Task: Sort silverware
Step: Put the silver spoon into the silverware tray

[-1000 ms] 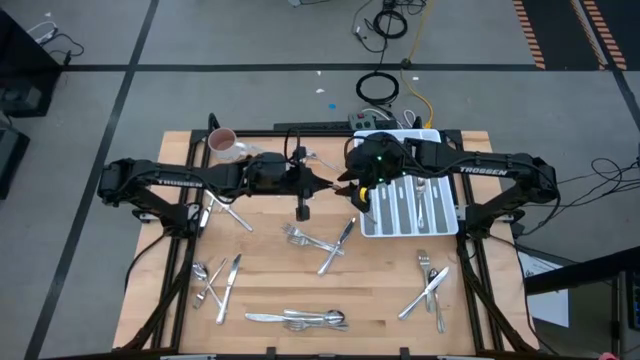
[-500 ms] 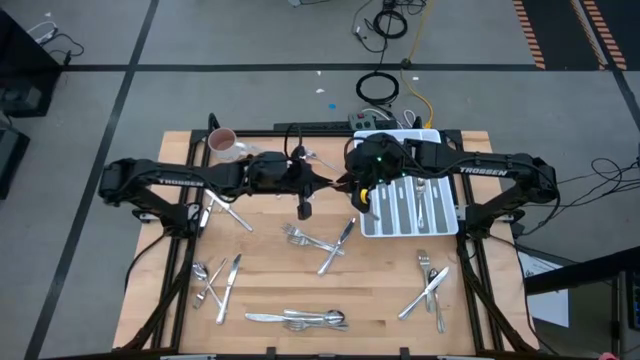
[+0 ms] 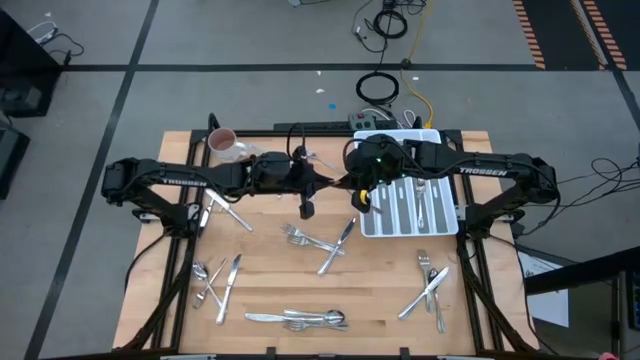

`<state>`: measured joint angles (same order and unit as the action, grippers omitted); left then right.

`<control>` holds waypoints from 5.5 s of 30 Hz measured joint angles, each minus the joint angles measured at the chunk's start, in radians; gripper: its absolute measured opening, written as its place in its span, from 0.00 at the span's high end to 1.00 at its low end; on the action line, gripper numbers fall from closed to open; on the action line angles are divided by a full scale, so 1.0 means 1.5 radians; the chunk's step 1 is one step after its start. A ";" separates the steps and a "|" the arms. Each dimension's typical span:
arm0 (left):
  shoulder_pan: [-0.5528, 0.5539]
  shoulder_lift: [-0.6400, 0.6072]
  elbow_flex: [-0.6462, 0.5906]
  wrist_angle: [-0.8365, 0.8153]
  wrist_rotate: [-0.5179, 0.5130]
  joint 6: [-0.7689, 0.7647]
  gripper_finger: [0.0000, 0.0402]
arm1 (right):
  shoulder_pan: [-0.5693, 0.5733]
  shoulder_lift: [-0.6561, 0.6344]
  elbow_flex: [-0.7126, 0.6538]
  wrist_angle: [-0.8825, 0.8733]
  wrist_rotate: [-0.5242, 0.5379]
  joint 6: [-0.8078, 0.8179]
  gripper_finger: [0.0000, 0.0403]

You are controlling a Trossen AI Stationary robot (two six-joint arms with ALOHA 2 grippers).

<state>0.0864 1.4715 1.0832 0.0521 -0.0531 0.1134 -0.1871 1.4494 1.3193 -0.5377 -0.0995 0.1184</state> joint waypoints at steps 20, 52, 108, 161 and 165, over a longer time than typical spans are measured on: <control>0.027 -0.061 0.000 -0.257 -0.019 -0.018 0.65 | -0.020 -0.041 0.001 -0.054 -0.005 -0.020 1.00; 0.074 -0.142 -0.071 -0.071 0.053 -0.142 0.65 | -0.420 -0.440 -0.436 0.178 -0.203 0.385 1.00; 0.078 -0.183 -0.159 0.044 0.068 -0.207 0.65 | -0.568 -0.749 -0.787 0.174 -0.132 0.514 1.00; 0.078 -0.183 -0.159 0.009 0.068 -0.211 0.65 | -0.472 -0.632 -0.760 -0.004 -0.015 0.414 1.00; 0.078 -0.183 -0.159 0.009 0.068 -0.211 0.65 | -0.466 -0.622 -0.759 -0.002 -0.012 0.415 1.00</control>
<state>0.2035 1.1973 0.8452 0.0650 0.0483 -0.2028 -0.8864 0.5167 0.1802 -0.5407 -0.1177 0.7404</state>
